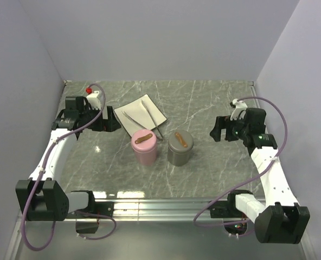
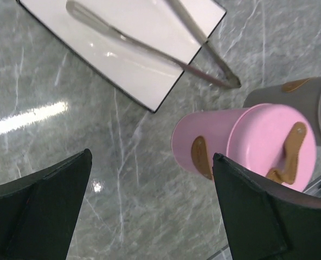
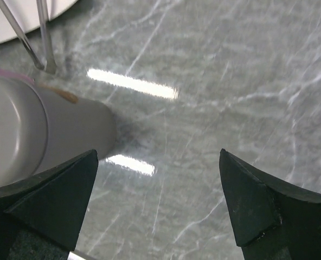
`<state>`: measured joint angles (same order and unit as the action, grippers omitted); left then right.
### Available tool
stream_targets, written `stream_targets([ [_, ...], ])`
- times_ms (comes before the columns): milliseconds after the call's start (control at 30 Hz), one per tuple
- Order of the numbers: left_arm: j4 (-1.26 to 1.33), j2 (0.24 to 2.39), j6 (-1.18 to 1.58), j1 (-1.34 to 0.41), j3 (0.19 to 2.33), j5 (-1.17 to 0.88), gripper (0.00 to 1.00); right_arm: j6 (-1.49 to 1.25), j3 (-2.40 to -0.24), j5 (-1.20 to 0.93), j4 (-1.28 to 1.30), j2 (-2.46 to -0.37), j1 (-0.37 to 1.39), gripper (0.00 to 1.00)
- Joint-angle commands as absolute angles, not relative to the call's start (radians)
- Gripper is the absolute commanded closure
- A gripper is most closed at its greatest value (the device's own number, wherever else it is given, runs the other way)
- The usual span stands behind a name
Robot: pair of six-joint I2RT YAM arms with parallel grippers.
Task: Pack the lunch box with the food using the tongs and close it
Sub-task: Reset both arms
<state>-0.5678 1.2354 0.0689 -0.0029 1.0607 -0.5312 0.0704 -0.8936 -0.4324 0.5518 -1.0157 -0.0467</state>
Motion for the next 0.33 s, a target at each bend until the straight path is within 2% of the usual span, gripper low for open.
stream_targets([
  [0,-0.489,1.18,0.077,-0.003,1.025,-0.482,0.0,0.063,-0.876,-0.437,0.52,-0.947,-0.051,0.0],
  [300,-0.474,1.181,0.078,-0.003,1.014,-0.393,0.0,0.063,-0.893,-0.46,0.545,-0.957,-0.051,0.0],
])
